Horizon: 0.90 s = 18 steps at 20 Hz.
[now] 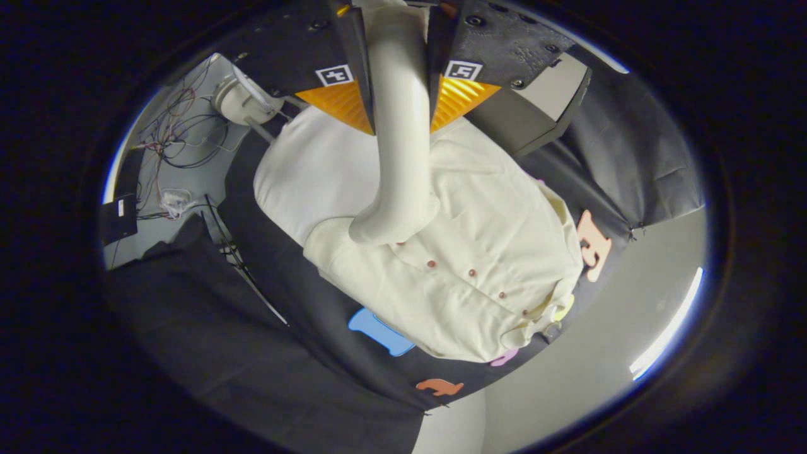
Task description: Iron the clothes twice with a garment steamer, once on the left side and once on the right side.
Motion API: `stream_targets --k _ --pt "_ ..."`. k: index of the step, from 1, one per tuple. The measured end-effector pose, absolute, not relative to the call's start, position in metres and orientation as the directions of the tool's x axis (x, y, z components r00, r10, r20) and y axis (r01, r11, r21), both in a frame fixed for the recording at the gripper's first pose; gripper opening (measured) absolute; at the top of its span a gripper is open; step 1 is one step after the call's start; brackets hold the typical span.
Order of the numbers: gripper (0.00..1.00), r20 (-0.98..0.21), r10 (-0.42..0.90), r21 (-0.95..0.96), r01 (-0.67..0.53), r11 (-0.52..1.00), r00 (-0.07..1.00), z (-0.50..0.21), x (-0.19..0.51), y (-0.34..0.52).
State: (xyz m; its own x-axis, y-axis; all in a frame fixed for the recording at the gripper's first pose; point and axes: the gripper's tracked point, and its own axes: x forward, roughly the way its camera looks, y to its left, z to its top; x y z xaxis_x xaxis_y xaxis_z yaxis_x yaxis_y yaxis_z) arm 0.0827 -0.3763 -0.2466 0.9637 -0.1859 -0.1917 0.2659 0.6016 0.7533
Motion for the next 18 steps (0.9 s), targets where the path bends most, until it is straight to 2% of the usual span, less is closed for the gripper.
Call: stream_targets --k 8,18 --pt "0.38 -0.082 -0.083 0.705 0.117 0.699 0.993 -0.168 0.062 -0.286" --pt "0.38 0.01 0.032 0.485 -0.033 0.874 0.999 -0.059 0.036 -0.147"
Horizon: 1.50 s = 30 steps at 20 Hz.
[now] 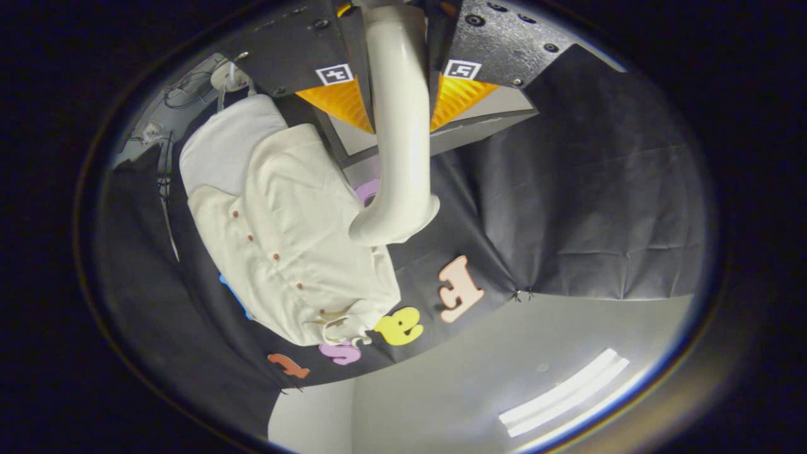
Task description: Iron the clothes twice with a garment steamer, once on the left side and once on the right side.
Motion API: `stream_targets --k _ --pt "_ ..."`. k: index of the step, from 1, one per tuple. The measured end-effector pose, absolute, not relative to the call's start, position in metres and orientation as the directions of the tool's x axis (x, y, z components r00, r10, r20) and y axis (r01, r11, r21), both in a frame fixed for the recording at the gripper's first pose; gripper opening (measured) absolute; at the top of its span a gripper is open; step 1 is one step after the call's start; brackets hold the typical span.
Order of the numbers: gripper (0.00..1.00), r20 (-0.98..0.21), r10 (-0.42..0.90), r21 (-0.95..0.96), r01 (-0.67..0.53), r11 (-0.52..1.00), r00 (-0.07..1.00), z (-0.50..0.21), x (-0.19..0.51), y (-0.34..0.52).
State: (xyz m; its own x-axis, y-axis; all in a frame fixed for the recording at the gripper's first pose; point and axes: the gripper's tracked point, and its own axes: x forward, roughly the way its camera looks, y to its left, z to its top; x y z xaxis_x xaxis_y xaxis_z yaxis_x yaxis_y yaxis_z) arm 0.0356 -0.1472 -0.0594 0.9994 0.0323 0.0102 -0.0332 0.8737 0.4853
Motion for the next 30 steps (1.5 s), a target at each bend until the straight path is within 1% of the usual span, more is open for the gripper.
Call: stream_targets --k 3,6,13,19,21,25,30 --pt "0.38 0.008 0.063 0.426 -0.061 0.903 0.998 -0.045 0.031 -0.113" --pt "0.38 0.007 0.075 0.407 -0.071 0.911 0.997 -0.036 0.03 -0.082" --pt "0.38 -0.052 0.058 0.263 -0.043 0.964 0.997 -0.03 0.03 -0.016" --pt "0.38 -0.023 0.047 0.214 -0.041 0.976 0.999 -0.008 0.014 0.037" --pt "0.37 -0.009 0.039 0.177 -0.036 0.984 0.999 0.0 0.005 0.049" --pt "0.38 -0.021 0.033 0.164 -0.029 0.986 0.999 0.009 -0.009 0.061" --pt "0.38 -0.008 -0.003 0.112 0.003 0.994 1.0 0.017 -0.019 0.055"
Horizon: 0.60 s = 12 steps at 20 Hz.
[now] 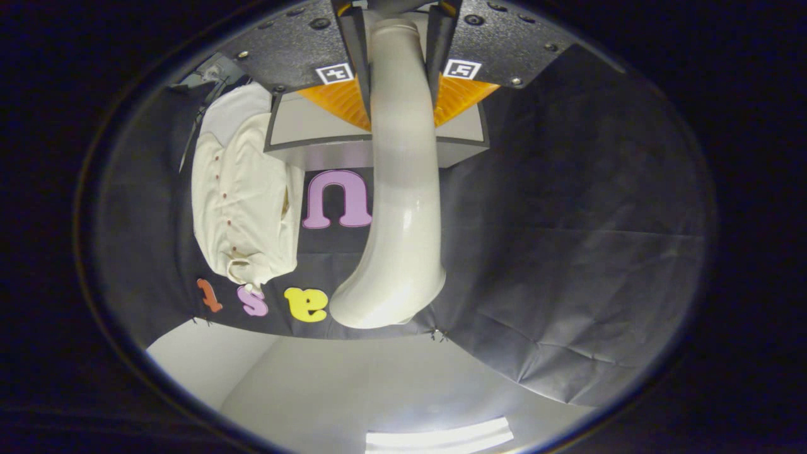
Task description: Iron the clothes twice with a garment steamer, once on the left side and once on the right side.
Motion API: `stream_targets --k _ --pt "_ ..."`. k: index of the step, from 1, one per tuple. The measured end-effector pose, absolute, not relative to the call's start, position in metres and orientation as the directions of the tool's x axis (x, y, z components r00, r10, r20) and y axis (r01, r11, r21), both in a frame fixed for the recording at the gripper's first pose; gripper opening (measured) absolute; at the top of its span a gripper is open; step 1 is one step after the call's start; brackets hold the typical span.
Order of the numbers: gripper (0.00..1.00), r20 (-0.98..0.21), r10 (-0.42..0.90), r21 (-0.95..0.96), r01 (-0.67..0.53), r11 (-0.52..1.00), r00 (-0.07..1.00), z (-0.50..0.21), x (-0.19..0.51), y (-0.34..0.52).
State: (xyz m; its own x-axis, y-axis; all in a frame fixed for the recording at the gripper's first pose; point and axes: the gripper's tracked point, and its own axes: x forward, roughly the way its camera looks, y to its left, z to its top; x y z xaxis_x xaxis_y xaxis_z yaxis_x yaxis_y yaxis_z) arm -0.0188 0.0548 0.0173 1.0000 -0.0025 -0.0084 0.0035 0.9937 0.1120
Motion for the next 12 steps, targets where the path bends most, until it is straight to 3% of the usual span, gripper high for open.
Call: stream_targets --k 12 --pt "0.38 -0.022 -0.03 0.069 0.032 0.997 0.999 0.003 -0.007 0.039"
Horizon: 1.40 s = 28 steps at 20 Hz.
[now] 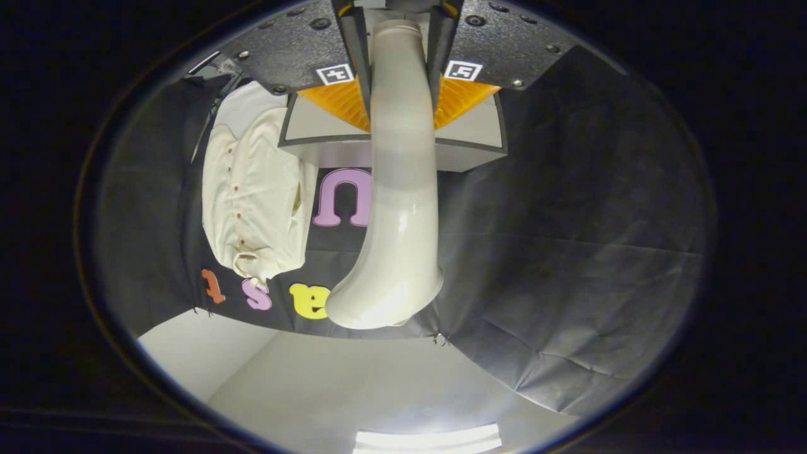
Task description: Iron the clothes twice with a garment steamer, once on the left side and once on the right side.
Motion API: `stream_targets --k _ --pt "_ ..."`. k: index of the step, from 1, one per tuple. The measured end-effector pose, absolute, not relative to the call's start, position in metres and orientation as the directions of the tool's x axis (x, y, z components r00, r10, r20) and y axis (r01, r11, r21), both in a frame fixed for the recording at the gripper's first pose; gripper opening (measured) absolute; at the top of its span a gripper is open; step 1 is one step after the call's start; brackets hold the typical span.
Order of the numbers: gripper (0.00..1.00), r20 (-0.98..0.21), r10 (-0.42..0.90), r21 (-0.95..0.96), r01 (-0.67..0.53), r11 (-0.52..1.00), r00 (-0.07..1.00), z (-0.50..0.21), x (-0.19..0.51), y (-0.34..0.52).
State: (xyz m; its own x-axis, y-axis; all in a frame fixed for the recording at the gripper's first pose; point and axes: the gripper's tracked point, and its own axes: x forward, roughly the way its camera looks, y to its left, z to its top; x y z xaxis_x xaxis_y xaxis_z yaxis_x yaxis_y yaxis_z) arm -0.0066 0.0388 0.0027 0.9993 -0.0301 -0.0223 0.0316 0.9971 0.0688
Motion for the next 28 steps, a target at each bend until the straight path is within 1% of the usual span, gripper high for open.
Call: stream_targets --k 9,28 --pt "0.38 -0.034 -0.043 0.126 0.047 0.991 0.999 -0.003 -0.004 0.024" --pt "0.38 -0.053 -0.051 0.155 0.058 0.986 0.997 -0.014 -0.007 0.016"
